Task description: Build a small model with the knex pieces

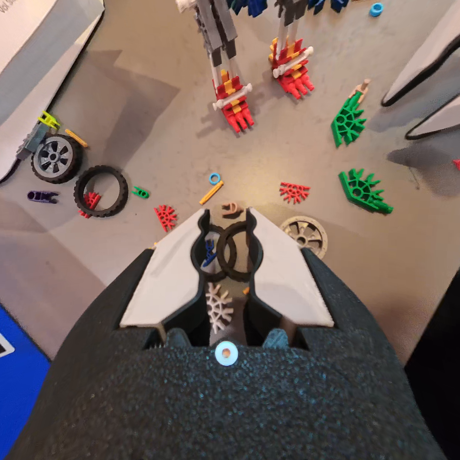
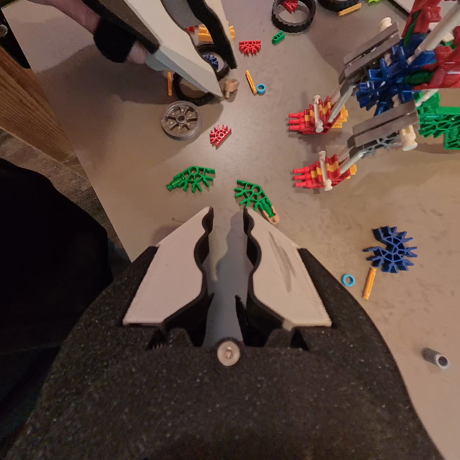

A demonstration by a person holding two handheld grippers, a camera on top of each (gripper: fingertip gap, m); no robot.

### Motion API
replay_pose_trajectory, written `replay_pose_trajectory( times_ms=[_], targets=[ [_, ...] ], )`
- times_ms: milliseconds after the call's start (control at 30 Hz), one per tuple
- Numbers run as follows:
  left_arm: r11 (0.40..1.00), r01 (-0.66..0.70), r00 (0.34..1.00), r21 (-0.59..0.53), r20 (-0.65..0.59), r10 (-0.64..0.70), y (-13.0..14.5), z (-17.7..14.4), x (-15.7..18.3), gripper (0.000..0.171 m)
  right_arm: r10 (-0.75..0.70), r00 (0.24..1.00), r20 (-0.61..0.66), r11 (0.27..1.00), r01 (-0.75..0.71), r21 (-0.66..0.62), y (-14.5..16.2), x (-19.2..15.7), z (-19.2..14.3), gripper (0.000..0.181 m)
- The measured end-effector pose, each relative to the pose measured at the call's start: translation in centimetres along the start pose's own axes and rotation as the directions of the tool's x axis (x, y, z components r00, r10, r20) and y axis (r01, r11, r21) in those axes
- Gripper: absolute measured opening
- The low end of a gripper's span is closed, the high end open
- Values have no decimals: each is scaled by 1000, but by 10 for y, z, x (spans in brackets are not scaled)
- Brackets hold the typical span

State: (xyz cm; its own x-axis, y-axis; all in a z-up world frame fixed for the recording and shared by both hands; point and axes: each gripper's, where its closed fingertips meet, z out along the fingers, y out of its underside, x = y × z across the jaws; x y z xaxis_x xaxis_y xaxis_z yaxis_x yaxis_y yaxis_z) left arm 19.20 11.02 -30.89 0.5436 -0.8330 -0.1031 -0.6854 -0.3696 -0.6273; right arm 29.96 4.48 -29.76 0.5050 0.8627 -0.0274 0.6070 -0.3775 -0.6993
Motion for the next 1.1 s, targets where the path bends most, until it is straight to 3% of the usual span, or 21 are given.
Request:
replay_pose_trajectory(
  times_ms=[167, 500, 633, 733, 833, 933, 1100],
  targets=[
    [1000, 5, 1000, -3, -16, -5, -3, 8, 1, 17, 37, 999, -26, 999, -37, 1, 11, 6, -10, 24],
    [1000, -18, 1000, 23, -19, 19, -9, 6, 3, 15, 47, 998, -32, 999, -47, 8, 15, 9, -13, 24],
    [989, -63, 997, 133, -40, 69, -26, -13, 21, 15, 105, 994, -19, 994, -105, 36, 3, 8, -15, 24],
    [954, -116, 992, 277, -17, 126, -49, -32, 37, 16, 231, 969, 91, 961, -242, 133, -25, -4, -19, 24],
    [895, -189, 981, 405, 43, 188, -73, -53, 52, 15, 413, 866, 283, 840, -482, 250, -61, -14, -25, 24],
    [834, -260, 965, 487, 105, 239, -92, -70, 61, 15, 530, 684, 502, 639, -711, 294, -86, -13, -34, 24],
    [723, -378, 925, 578, 194, 328, -112, -95, 73, 15, 466, 421, 778, 401, -885, 238, -112, -18, -58, 24]
  ],
)
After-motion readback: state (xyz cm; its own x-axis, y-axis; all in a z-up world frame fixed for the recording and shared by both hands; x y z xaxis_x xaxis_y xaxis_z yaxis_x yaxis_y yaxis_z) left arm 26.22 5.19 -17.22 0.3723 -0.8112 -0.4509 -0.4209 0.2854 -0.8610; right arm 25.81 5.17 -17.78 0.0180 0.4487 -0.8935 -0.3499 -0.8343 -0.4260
